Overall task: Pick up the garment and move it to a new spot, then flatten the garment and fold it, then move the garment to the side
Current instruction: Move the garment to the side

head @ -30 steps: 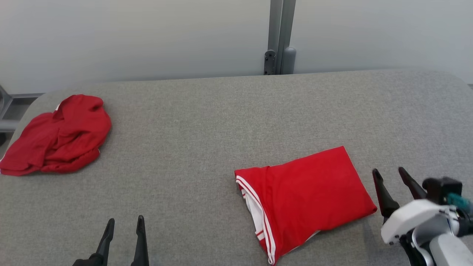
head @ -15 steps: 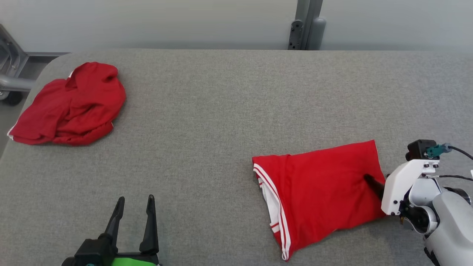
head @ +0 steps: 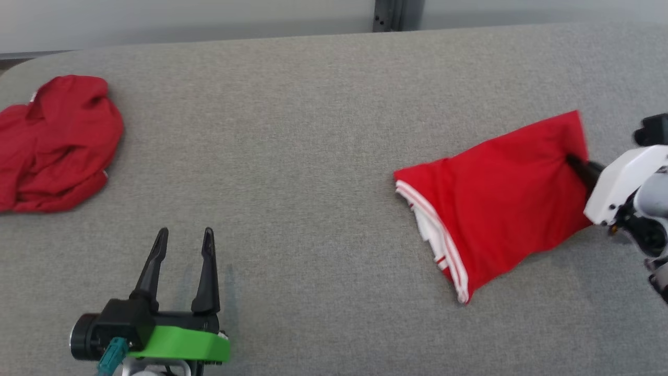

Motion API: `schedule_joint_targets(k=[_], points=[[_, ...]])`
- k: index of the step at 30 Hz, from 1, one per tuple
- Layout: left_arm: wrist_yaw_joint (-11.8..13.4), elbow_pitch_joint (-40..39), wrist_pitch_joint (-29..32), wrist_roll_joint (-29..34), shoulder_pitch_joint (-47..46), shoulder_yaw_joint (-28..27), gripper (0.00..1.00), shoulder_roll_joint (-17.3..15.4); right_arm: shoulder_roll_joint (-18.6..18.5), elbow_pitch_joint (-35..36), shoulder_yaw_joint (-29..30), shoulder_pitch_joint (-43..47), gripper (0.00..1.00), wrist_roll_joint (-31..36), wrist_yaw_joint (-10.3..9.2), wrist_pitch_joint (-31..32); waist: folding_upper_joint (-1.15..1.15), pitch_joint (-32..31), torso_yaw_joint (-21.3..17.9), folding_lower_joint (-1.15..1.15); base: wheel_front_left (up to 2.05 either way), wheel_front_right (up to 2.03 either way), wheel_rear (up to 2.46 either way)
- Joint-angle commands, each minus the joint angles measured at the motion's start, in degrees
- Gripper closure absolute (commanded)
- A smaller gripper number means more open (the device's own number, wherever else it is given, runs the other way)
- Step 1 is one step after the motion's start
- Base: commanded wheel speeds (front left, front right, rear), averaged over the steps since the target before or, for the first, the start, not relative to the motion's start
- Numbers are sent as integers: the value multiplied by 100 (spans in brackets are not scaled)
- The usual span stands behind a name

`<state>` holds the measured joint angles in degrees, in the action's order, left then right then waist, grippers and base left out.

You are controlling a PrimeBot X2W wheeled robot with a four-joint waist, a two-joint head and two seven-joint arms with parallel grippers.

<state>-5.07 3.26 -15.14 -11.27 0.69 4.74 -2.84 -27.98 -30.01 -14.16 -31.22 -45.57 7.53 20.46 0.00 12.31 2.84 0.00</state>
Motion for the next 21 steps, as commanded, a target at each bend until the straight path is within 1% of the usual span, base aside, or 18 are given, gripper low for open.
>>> schedule_joint_targets(k=[1,5,8,11,16,17,18,19,21], points=[[-51,-46,2,84,-236,10,0,-11,-176,-63,117,-214,100,58,-8,-130,0,712,-634,0,0,0,0],[-151,-76,2,316,-566,55,0,-13,-595,-442,671,-676,100,314,-8,-718,0,1184,-830,0,0,0,0],[-191,-62,1,413,-762,112,0,-42,-706,-876,1097,-1065,100,437,-5,-948,0,1510,-862,0,0,0,0],[-214,-60,2,496,-873,200,0,-91,-806,-1338,1380,-1440,100,669,-5,-1005,0,1739,-821,0,0,0,0],[-228,-110,1,514,-846,135,0,-128,-883,-1877,1708,-1788,100,1134,-5,-1220,0,1850,-693,0,0,0,0],[-231,-115,1,505,-816,111,0,-124,-927,-1966,1777,-1831,76,1258,-8,-1308,0,1839,-671,0,0,0,0],[-232,-120,1,495,-786,84,0,-118,-933,-2021,1844,-1894,15,1375,-8,-1421,0,1825,-657,0,0,0,0],[-232,-125,1,483,-754,46,0,-112,-911,-2091,1918,-1938,0,1466,-7,-1518,0,1791,-652,0,0,0,0],[-235,-109,1,452,-675,10,0,-93,-901,-2186,1928,-1937,0,1751,-7,-1677,0,1680,-639,0,0,0,0]])
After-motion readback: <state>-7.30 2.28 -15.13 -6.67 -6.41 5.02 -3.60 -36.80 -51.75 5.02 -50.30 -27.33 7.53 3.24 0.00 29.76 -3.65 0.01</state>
